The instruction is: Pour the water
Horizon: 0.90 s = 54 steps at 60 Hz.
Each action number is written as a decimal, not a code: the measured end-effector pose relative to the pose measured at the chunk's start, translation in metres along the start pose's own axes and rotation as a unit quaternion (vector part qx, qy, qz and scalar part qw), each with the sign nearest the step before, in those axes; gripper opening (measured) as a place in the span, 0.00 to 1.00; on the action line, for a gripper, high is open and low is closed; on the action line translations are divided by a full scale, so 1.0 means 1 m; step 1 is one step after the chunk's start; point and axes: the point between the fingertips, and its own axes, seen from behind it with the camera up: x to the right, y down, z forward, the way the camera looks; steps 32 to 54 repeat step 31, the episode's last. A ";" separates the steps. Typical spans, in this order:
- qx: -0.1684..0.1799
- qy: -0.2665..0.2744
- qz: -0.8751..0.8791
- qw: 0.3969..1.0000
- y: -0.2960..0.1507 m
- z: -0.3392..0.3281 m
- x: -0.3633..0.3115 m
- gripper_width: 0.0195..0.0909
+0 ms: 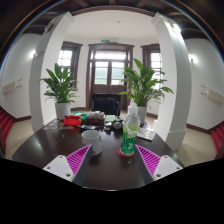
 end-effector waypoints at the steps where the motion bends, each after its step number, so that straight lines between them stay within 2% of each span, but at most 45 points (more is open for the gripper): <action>1: 0.000 0.003 -0.003 1.000 0.000 -0.002 0.001 0.93; 7: -0.002 0.015 -0.003 1.000 -0.003 -0.007 -0.003 0.93; 22: 0.000 -0.017 0.030 0.999 -0.015 -0.016 -0.028 0.93; 31: 0.013 -0.007 0.038 0.999 -0.025 -0.013 -0.029 0.93; 54: 0.013 -0.007 0.038 0.999 -0.025 -0.013 -0.029 0.93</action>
